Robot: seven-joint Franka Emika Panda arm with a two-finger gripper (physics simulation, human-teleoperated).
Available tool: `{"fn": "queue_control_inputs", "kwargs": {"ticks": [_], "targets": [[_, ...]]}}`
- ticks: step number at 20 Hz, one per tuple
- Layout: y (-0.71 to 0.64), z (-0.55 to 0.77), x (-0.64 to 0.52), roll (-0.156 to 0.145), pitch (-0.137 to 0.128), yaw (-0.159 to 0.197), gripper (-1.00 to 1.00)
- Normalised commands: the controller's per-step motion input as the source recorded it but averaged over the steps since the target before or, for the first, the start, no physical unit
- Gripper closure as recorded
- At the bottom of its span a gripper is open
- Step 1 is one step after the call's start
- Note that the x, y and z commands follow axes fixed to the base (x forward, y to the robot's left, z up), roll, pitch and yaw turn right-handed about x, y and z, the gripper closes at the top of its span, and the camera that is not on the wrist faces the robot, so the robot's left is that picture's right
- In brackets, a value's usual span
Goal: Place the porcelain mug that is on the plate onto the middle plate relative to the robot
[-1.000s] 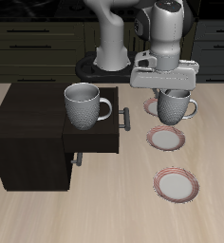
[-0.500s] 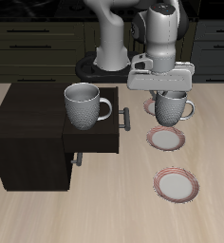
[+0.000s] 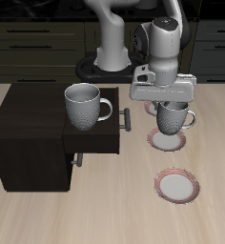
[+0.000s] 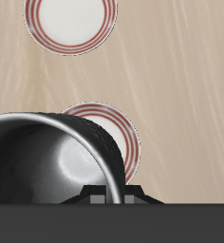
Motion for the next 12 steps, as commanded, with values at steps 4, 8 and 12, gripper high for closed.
{"fn": "queue_control_inputs", "kwargs": {"ticks": [4, 8, 12], "targets": [[0.06, -0.08, -0.19, 0.021, 0.004, 0.024, 1.0], [-0.12, -0.09, 0.11, -0.044, 0.003, -0.006, 1.0], [-0.08, -0.17, 0.17, -0.034, 0.017, 0.025, 1.0]]}}
